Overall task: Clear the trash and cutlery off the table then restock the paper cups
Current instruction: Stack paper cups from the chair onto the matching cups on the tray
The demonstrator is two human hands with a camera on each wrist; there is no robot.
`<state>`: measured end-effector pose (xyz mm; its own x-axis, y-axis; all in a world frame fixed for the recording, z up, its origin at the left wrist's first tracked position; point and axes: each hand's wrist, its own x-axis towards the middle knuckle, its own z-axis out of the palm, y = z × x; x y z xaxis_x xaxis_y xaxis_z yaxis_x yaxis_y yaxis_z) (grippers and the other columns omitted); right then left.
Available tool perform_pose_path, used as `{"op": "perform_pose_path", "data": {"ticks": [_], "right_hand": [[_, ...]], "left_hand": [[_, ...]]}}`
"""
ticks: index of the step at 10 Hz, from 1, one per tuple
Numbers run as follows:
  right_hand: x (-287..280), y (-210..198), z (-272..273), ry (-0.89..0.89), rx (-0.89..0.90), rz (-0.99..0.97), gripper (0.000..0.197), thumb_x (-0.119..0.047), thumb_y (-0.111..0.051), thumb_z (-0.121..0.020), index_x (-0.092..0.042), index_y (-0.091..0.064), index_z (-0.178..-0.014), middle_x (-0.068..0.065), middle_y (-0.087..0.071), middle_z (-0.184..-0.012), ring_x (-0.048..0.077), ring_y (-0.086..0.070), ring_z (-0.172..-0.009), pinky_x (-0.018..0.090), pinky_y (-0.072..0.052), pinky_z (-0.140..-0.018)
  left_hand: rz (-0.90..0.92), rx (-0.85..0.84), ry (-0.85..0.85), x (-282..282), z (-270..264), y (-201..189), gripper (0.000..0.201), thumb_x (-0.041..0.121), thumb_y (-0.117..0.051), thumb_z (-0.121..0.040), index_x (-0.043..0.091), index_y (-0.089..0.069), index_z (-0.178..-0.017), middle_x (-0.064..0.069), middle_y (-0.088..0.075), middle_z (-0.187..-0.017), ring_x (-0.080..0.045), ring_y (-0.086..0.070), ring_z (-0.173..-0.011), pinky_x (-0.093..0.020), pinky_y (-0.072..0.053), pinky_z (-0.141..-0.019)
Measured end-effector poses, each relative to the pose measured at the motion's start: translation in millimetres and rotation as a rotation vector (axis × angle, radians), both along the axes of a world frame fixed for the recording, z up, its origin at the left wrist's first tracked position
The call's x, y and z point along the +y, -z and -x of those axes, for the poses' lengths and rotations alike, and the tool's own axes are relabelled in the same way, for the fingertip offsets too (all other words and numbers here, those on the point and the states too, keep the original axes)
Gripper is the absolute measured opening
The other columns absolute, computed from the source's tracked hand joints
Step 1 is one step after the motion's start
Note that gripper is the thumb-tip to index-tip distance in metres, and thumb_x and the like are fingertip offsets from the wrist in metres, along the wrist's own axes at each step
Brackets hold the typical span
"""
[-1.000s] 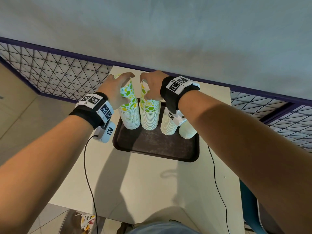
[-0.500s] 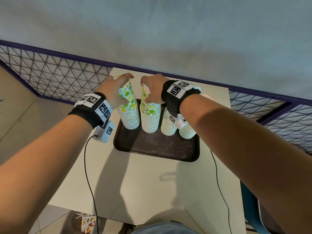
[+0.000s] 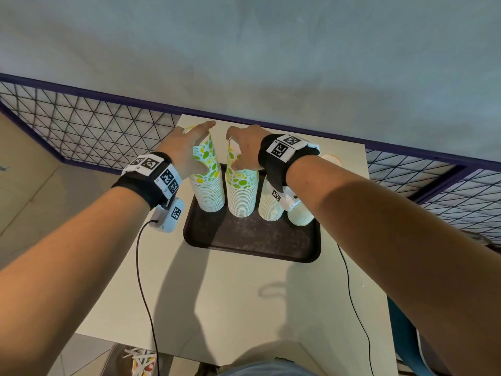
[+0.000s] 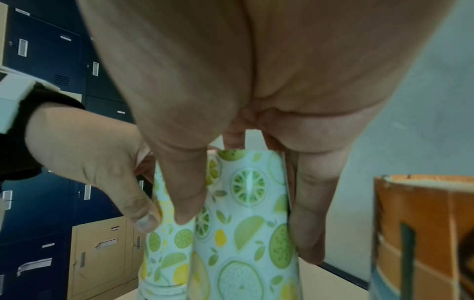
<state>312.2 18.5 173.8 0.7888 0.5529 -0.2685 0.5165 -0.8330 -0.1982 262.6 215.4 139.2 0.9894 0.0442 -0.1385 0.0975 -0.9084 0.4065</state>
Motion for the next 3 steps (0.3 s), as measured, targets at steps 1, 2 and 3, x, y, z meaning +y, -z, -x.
{"op": "perform_pose_path", "data": {"ticks": [1,2,3], "right_hand": [[-3,-5,5,0.001,0.012,0.044,0.097,-0.052,-0.078,-0.081,-0.025,-0.023,-0.157,0.016,-0.048,-0.142,0.033,-0.058,-0.117,0.038,-0.051,-0.090],[-9,-16,10,0.016,-0.033,0.003,0.105,-0.059,-0.076,-0.078,-0.028,-0.017,-0.159,0.018,-0.039,-0.149,0.038,-0.052,-0.128,0.043,-0.049,-0.098],[-32,-34,24,0.038,-0.115,-0.100,0.103,-0.062,-0.074,-0.077,-0.030,-0.019,-0.158,0.015,-0.037,-0.152,0.041,-0.045,-0.134,0.049,-0.044,-0.106]], "left_hand": [[0.015,0.014,-0.008,1,4,-7,0.122,0.024,-0.091,-0.073,0.059,-0.011,-0.158,-0.015,-0.031,-0.162,-0.035,-0.038,-0.149,-0.048,-0.044,-0.113],[0.022,-0.033,-0.018,2,12,-15,0.125,0.030,-0.093,-0.071,0.054,-0.009,-0.160,-0.018,-0.022,-0.167,-0.038,-0.024,-0.156,-0.052,-0.038,-0.117],[0.004,-0.172,-0.021,-5,40,-26,0.123,0.035,-0.095,-0.069,0.048,-0.015,-0.161,-0.020,-0.022,-0.165,-0.040,-0.022,-0.155,-0.057,-0.033,-0.119]]}}
